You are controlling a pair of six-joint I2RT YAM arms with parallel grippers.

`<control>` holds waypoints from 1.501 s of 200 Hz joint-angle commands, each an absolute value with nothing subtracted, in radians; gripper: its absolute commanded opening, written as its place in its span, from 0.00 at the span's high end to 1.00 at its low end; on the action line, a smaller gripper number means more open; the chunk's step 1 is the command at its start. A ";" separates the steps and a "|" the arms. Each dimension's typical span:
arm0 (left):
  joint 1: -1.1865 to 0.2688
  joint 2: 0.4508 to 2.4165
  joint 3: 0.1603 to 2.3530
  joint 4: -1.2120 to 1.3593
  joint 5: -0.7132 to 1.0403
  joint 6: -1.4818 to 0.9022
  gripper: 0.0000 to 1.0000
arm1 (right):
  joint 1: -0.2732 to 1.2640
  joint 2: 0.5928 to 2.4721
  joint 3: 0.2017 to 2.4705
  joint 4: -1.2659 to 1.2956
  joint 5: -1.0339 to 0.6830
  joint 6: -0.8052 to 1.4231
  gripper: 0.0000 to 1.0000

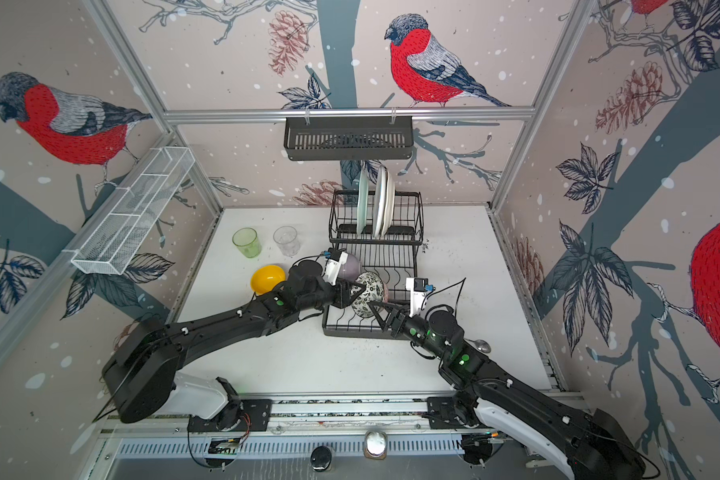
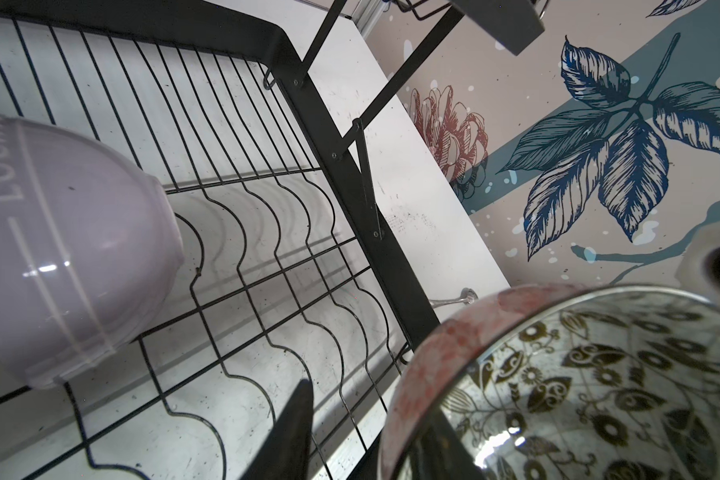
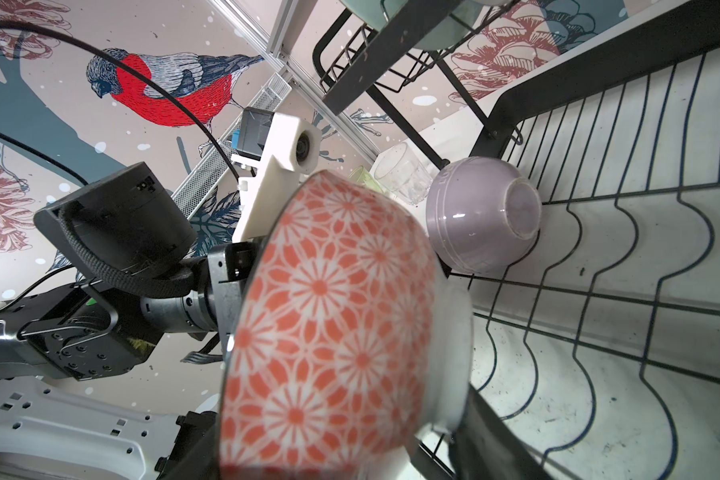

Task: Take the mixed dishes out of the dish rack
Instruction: 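Grasp the dark floral bowl with the left gripper while the right gripper holds, then open the right gripper and carry the patterned bowl away with the left gripper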

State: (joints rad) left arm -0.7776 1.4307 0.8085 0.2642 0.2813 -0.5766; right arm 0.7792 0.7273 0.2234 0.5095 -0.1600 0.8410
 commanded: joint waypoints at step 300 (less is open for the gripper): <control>-0.505 1.162 0.895 -0.445 -0.324 -0.594 1.00 | 0.671 0.691 0.235 0.358 -0.005 0.646 0.00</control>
State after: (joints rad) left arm -0.5983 1.1934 0.8455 -0.2840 -0.1955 -0.6014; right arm 0.7235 0.6773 0.2424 0.3374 0.0654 0.6777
